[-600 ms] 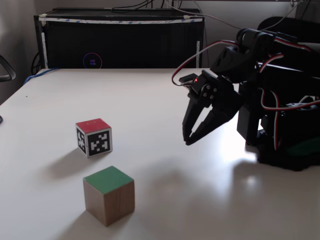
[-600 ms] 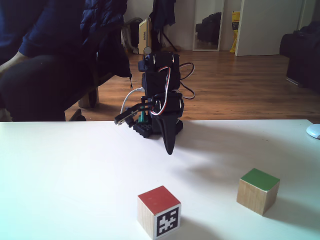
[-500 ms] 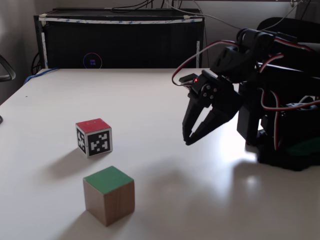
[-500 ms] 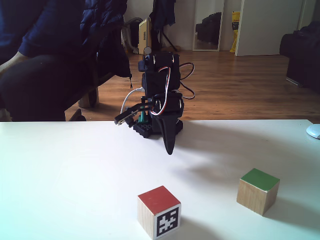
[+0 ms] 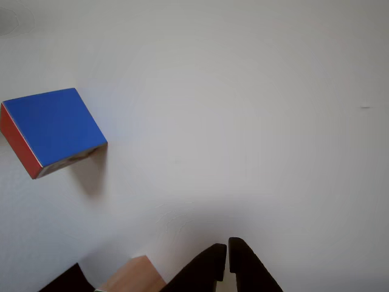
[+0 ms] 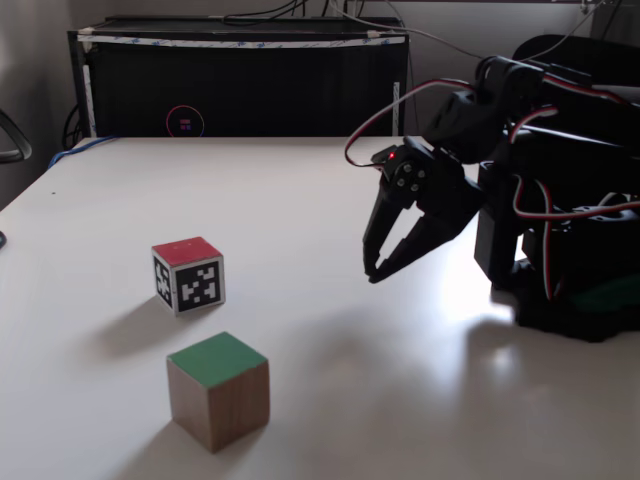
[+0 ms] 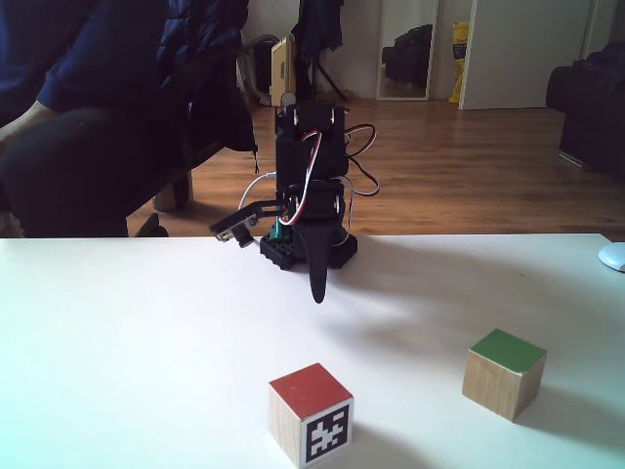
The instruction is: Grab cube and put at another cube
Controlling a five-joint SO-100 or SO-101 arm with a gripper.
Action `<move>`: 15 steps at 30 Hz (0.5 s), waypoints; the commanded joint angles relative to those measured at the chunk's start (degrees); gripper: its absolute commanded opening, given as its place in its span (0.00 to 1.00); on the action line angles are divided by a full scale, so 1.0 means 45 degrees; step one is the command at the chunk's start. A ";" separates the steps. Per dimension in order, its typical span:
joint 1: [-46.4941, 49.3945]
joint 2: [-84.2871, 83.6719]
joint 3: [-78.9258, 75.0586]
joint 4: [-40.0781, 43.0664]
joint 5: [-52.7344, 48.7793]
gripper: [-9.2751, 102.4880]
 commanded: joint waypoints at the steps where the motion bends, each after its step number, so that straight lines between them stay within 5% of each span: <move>1: -0.0039 0.0039 -0.0352 0.0039 0.0078 0.08; 15: -0.1289 -0.0020 -0.1836 -0.0801 -0.2539 0.12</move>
